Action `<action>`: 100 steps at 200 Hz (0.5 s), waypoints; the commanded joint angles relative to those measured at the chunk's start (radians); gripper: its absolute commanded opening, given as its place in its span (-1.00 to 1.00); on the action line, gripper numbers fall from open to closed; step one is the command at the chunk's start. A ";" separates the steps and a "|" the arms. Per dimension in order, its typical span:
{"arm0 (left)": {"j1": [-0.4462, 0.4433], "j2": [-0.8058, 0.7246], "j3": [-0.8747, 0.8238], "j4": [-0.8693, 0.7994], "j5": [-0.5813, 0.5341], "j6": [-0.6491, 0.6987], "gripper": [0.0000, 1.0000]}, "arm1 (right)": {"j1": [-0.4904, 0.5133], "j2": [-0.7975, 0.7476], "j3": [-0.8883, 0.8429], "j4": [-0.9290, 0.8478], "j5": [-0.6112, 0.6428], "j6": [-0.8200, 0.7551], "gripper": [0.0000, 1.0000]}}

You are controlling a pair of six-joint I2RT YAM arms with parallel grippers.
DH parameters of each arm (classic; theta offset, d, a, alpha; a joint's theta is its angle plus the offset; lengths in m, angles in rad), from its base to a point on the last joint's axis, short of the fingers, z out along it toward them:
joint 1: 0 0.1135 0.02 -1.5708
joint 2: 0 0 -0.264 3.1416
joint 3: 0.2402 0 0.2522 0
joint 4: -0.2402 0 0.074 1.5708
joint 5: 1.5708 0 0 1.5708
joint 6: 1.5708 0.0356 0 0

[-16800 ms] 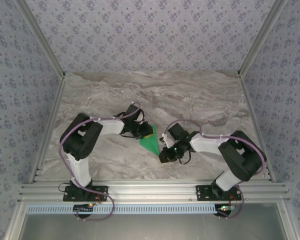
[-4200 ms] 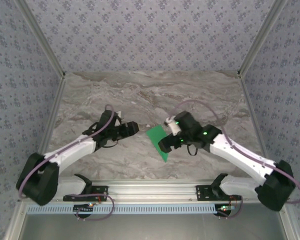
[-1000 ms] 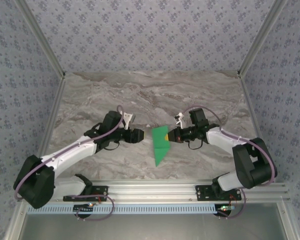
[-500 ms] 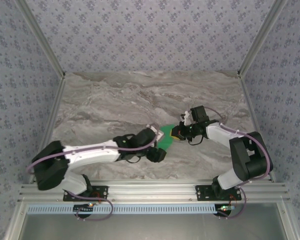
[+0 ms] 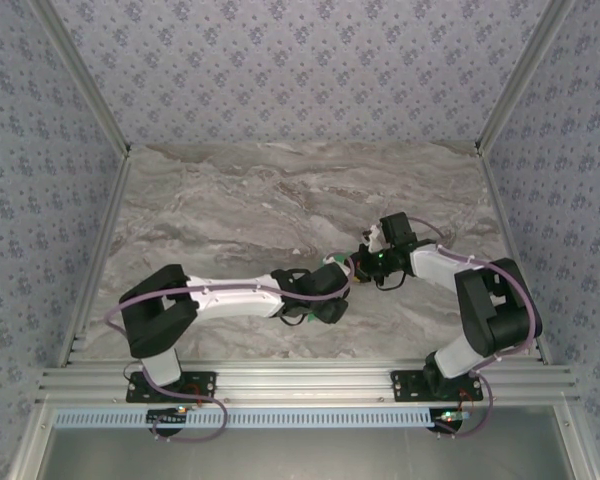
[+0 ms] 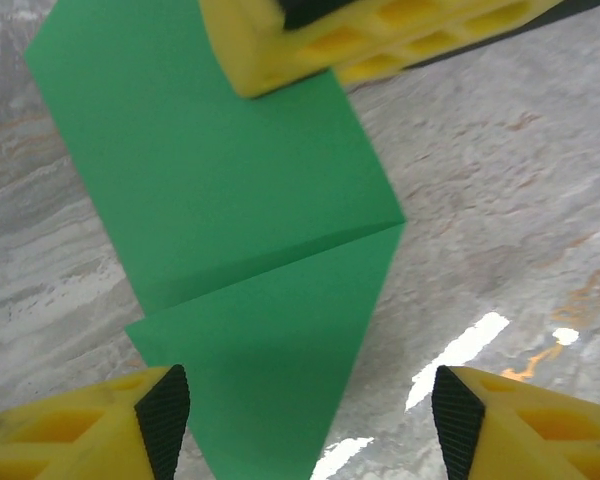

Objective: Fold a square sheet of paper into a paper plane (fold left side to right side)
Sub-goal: Fold the wing for the fifth time at the center of the table.

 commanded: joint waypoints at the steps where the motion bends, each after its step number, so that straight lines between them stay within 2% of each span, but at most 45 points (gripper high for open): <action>1: -0.012 0.037 0.049 -0.045 -0.037 0.008 0.29 | -0.007 0.016 0.014 -0.003 -0.013 0.017 -0.93; 43: -0.012 0.073 0.072 -0.059 -0.053 0.009 0.17 | -0.005 0.022 0.019 -0.013 -0.018 0.007 -0.93; 100: -0.014 0.097 0.088 -0.069 -0.052 0.013 -0.13 | -0.001 0.042 0.022 -0.012 -0.017 0.002 -0.93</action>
